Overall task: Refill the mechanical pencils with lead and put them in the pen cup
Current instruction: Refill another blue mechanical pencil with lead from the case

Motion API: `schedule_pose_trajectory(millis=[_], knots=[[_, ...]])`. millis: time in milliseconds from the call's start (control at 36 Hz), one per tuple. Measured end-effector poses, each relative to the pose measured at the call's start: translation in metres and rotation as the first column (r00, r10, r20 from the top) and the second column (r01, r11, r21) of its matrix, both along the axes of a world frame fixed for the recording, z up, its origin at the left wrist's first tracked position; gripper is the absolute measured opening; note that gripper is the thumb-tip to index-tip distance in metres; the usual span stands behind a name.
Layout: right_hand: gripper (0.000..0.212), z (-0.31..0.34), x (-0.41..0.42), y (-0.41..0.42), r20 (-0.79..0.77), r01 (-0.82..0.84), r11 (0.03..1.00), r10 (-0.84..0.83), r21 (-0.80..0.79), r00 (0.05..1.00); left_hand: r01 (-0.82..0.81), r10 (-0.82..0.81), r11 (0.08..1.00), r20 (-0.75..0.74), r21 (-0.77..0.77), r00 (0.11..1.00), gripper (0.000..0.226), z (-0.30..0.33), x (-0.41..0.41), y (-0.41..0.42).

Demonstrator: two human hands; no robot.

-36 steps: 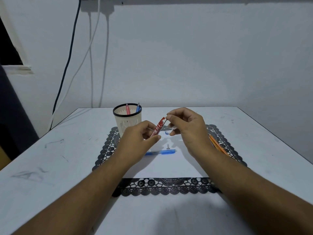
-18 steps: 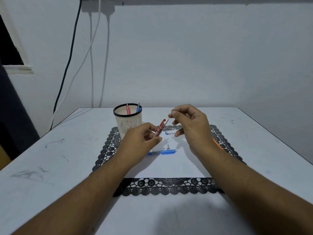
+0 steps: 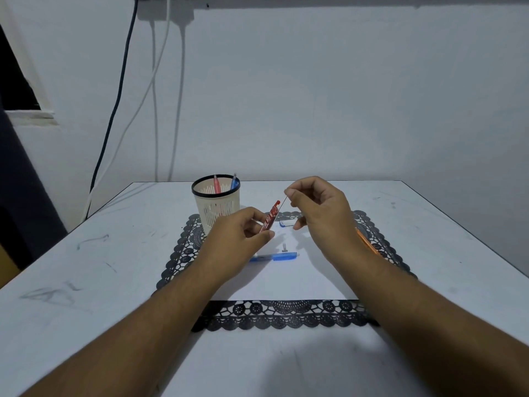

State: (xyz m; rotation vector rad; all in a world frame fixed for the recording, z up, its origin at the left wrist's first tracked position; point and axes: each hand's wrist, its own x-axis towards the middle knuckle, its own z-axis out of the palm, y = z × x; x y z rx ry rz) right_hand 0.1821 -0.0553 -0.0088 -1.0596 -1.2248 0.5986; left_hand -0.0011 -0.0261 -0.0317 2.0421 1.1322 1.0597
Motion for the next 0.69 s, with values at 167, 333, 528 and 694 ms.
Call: schedule_pose_trajectory(millis=[167, 333, 528, 694], knots=[[0.007, 0.0008, -0.0030, -0.0001, -0.050, -0.051, 0.999, 0.050, -0.014, 0.997, 0.004, -0.004, 1.000, 0.002, 0.004, 1.000, 0.014, -0.0008, -0.0007, 0.0000], [0.010, 0.0002, -0.0051, -0.0011, -0.061, -0.096, 0.995, 0.094, -0.028, 0.994, 0.009, -0.009, 1.000, 0.018, 0.004, 1.000, 0.013, -0.0018, 0.0000, 0.0017], [0.008, 0.0017, -0.0041, -0.0004, -0.070, -0.086, 0.995, 0.083, -0.042, 0.994, 0.015, -0.016, 1.000, 0.018, 0.021, 1.000, 0.012, -0.0019, -0.0007, 0.0020], [0.017, 0.0034, -0.0032, 0.0004, -0.171, -0.134, 0.988, 0.119, -0.077, 0.978, 0.025, -0.025, 0.999, 0.019, 0.026, 1.000, 0.012, -0.0017, -0.0002, 0.0017]])
